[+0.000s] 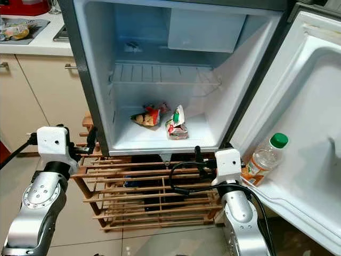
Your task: Restocking fridge
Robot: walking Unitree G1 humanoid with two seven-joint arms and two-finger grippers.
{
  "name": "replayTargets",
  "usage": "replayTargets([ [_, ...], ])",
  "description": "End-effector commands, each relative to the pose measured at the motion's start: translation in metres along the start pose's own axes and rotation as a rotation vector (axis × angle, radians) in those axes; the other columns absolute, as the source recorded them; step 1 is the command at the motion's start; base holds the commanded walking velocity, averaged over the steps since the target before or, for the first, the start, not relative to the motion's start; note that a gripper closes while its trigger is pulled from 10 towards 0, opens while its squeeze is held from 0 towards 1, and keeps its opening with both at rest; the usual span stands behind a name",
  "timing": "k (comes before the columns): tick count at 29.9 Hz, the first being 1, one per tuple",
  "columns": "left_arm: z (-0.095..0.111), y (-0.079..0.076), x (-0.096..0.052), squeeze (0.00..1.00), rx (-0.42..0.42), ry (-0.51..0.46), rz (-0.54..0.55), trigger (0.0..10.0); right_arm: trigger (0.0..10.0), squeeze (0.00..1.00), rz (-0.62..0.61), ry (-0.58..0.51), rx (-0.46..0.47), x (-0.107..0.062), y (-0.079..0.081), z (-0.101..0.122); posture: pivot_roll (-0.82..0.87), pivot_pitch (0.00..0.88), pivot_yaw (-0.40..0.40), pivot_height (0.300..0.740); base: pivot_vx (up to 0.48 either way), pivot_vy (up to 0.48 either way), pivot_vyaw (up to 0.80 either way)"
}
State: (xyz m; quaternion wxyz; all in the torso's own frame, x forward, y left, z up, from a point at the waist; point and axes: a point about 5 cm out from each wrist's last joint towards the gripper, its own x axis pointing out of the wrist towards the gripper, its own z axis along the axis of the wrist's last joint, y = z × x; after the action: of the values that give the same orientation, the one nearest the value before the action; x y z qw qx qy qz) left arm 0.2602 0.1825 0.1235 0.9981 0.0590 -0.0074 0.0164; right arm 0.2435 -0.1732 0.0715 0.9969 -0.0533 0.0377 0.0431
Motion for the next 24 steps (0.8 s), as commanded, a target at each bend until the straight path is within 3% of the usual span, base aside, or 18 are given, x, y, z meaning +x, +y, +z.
replayTargets([
  [1, 0.002, -0.003, 0.003, 0.00, 0.002, -0.011, -0.006, 10.0, 10.0, 0.00, -0.053, 0.047, 0.034, 0.002, -0.010, -0.007, -0.06, 0.000, -0.042, 0.740, 0.000, 0.000, 0.00],
  [5, 0.005, -0.005, 0.005, 0.00, 0.004, -0.023, -0.025, 10.0, 10.0, 0.00, -0.059, 0.090, 0.046, 0.005, -0.011, -0.016, -0.07, 0.000, -0.037, 0.740, 0.000, 0.000, 0.00],
  [16, 0.005, -0.013, 0.006, 0.00, 0.002, -0.033, -0.062, 10.0, 10.0, 0.00, -0.036, 0.083, 0.007, 0.004, -0.010, -0.015, -0.08, 0.000, -0.036, 0.740, 0.000, 0.000, 0.00],
  [21, 0.006, -0.014, 0.007, 0.00, -0.002, -0.038, -0.062, 10.0, 10.0, 0.00, -0.013, 0.031, -0.031, 0.006, -0.008, -0.007, -0.08, 0.000, -0.038, 0.740, 0.000, 0.000, 0.00],
  [24, 0.008, -0.015, 0.008, 0.00, -0.005, -0.048, -0.061, 10.0, 10.0, 0.00, -0.003, -0.079, 0.001, 0.007, -0.005, 0.009, -0.08, 0.000, -0.039, 0.740, 0.000, -0.240, 0.00],
])
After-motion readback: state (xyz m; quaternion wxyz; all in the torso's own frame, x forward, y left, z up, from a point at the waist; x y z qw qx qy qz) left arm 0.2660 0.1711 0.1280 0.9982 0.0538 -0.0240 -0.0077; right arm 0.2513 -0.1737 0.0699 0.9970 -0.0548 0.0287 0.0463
